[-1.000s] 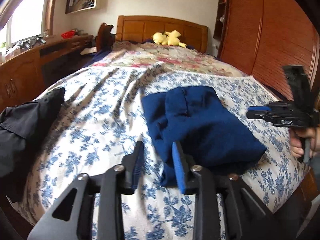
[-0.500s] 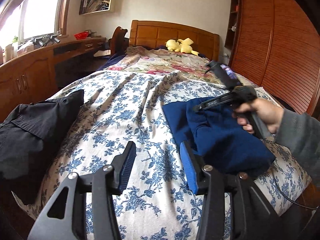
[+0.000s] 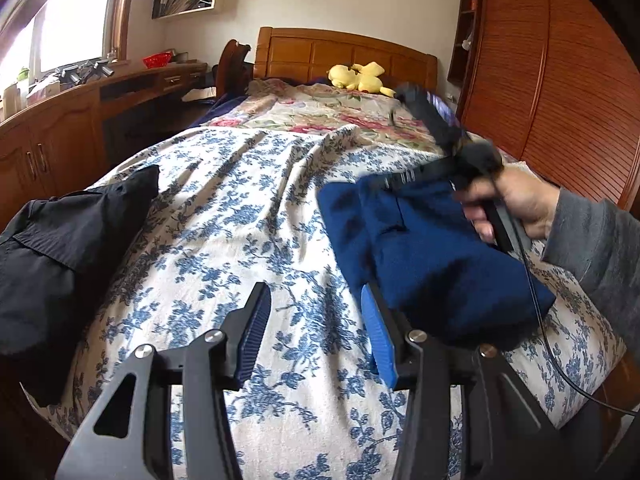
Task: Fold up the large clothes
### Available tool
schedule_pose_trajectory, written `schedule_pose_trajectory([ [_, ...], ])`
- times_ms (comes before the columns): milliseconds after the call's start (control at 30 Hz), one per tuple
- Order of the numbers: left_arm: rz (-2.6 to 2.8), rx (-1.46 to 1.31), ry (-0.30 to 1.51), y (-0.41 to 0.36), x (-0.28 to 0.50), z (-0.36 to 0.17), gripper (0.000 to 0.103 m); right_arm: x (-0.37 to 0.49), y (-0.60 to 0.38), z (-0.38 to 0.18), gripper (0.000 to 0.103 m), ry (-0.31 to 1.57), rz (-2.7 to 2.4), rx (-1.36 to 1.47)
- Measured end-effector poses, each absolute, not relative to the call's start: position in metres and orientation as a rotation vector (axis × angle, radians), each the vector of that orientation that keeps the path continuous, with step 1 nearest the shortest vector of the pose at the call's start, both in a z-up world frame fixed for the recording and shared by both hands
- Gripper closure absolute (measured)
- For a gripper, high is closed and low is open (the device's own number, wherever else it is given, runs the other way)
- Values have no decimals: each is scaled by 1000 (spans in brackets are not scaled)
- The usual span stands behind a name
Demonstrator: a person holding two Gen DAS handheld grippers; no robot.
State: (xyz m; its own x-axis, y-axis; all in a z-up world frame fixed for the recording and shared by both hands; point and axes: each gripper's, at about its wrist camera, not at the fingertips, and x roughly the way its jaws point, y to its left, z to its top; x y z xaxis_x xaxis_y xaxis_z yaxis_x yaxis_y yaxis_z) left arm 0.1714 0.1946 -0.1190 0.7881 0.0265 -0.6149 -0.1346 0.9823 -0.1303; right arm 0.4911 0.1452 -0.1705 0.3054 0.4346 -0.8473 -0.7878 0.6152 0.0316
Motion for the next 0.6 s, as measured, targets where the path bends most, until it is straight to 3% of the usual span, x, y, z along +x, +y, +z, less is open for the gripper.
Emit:
schedule_pose_trajectory([
  [100, 69, -159, 679, 187, 175, -124, 57, 494, 146, -156, 88, 930, 825, -394],
  [200, 48, -137, 691, 178, 175, -126, 57, 501, 136, -150, 77, 945, 825, -370],
  [300, 20, -123, 700, 170, 174, -128, 57, 508, 112, -135, 44, 892, 786, -326],
  [600, -12, -102, 747, 154, 180, -137, 57, 551, 22, -157, 42, 940, 594, -311],
])
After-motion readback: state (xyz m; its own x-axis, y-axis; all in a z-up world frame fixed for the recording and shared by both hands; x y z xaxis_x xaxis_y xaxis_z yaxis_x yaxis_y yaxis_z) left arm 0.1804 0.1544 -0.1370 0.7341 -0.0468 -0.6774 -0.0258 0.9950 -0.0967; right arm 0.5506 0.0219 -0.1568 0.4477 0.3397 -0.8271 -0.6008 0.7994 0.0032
